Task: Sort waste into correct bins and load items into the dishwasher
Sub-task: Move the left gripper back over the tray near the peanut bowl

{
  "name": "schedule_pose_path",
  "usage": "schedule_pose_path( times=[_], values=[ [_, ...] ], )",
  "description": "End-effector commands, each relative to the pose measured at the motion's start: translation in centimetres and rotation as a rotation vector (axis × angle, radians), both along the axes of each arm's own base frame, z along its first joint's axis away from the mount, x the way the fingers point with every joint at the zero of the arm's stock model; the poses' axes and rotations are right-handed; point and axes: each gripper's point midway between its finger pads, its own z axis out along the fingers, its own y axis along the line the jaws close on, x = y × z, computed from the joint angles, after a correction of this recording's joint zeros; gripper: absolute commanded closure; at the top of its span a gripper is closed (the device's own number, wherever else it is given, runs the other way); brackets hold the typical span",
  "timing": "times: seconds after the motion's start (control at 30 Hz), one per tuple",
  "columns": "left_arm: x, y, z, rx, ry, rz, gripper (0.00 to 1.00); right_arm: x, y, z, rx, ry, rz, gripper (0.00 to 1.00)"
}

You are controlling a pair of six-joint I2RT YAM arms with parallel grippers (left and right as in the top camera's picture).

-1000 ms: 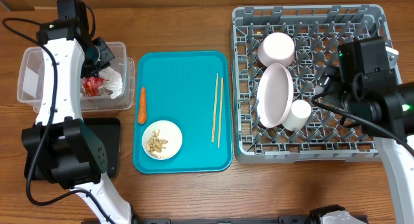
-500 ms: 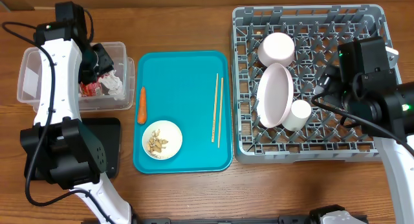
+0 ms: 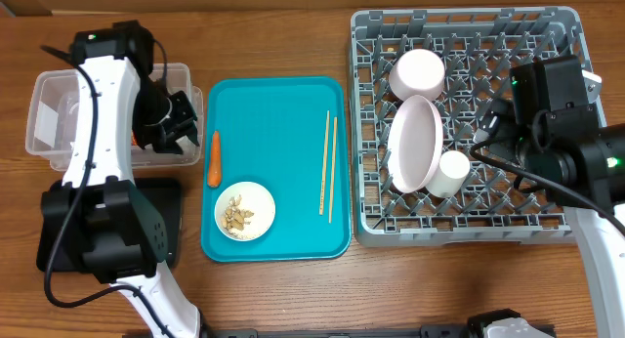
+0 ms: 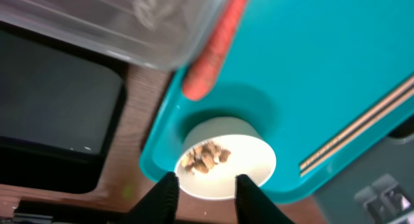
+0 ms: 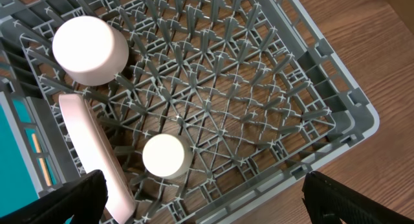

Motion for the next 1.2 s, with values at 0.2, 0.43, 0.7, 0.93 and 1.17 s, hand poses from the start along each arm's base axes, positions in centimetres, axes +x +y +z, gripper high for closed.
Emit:
schedule_pose_path(
  times=[0.2,0.43,0.7,0.93,1.17],
  values=[
    [-1.7,-7.7,0.9,-0.003,-0.001,-0.3,0.77,0.2,0.0,0.7,0.001,-0.021,0.007,0.0],
    [-4.8,-12.4,1.0,0.078,0.066,-0.486,0.85,0.2,0.0,0.7,0.001,-0.021,0.007,0.0],
    [-6.4,-15.7,1.0,0.138,0.059,-0.578,0.84,0.2,0.0,0.7,0.001,-0.021,0.007,0.0],
    [-5.9,-15.0,0.9,0.22,0.046,-0.534,0.79,0.2,0.0,0.7,0.001,-0.021,0.008,0.0],
    [-5.7,-14.9,0.9,0.243,0.032,-0.534,0.78,0.2,0.0,0.7,0.001,-0.021,0.007,0.0]
  ],
)
